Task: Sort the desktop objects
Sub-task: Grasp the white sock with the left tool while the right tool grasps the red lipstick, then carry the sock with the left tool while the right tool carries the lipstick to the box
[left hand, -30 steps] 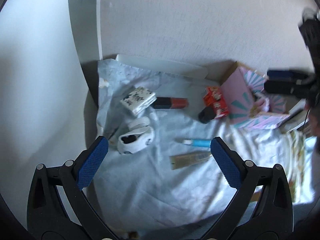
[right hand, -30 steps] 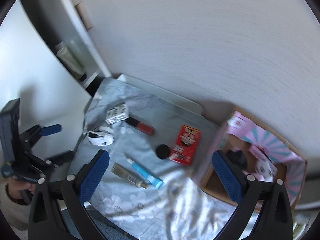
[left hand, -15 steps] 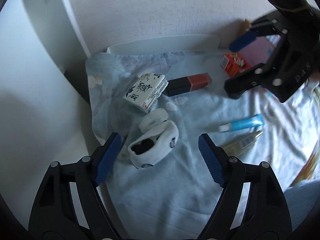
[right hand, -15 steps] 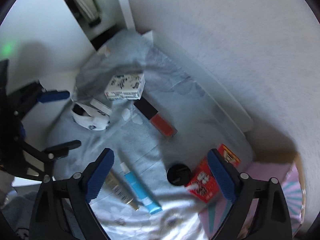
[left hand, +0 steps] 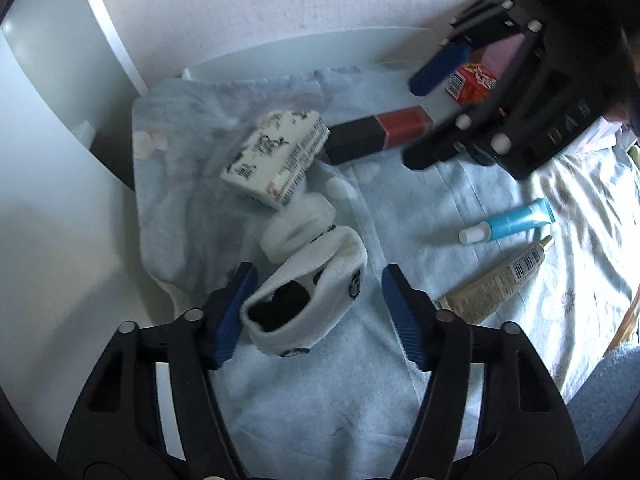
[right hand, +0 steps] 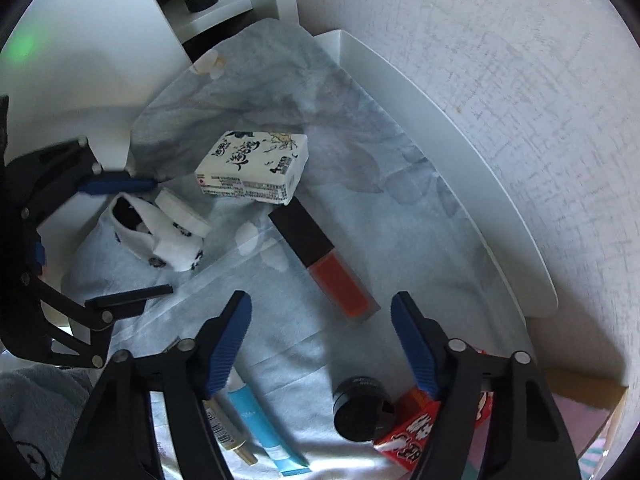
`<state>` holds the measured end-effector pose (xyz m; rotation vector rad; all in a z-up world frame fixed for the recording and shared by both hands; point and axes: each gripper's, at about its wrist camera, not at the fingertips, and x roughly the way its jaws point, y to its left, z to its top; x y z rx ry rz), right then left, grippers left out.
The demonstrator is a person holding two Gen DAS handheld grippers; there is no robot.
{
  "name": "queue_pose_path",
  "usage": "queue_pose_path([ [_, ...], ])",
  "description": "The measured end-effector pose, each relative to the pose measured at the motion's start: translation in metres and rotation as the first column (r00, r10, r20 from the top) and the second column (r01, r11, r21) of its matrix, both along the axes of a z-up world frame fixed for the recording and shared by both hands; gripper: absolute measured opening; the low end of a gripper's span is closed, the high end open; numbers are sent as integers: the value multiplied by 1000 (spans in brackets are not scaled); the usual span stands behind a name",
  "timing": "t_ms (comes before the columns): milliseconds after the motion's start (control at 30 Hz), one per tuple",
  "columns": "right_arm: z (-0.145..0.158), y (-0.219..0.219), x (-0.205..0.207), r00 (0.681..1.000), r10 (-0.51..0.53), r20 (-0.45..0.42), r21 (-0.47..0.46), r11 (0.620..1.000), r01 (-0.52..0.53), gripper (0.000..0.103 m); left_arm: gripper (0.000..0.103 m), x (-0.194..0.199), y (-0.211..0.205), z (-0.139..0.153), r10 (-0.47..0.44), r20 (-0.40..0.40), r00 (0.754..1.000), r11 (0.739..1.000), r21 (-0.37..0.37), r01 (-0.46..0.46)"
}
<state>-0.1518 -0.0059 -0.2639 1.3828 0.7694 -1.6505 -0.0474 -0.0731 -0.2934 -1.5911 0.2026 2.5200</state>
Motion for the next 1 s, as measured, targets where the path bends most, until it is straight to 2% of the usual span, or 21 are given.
queue_pose_path([
  [100, -3, -6, -4, 1000, 19, 5, 3, 1000, -19, 62, 55, 3, -2, -1, -2, 3, 1000, 1000, 0, 2],
  [267, -14, -16, -11, 999, 29, 39, 29, 999, -31, 49, 53, 4, -9, -1, 13, 18, 1000, 1000, 22, -13],
  [400, -17, -23, -11, 997, 63, 34, 45, 997, -65, 44, 45, 5, -9, 0, 12, 10, 1000, 1000, 24, -12],
  [467, -18, -26, -10, 996, 84, 30, 53, 995, -85, 33, 42, 6, -10, 1, 15, 5, 1000, 999, 42, -16],
  [633, -18, -28, -13, 996, 72, 43, 55, 996, -75, 18, 37, 11, -9, 4, 13, 15, 1000, 999, 45, -14],
  [767, -6, -24, -9, 998, 49, 48, 26, 998, -50, 18, 37, 17, -3, 11, 3, 19, 1000, 999, 34, -4],
  [1000, 24, -11, 5, 999, 1, 43, -20, 1000, 0, 18, 36, 38, 1, 34, 29, 4, 1000, 995, 99, -30],
])
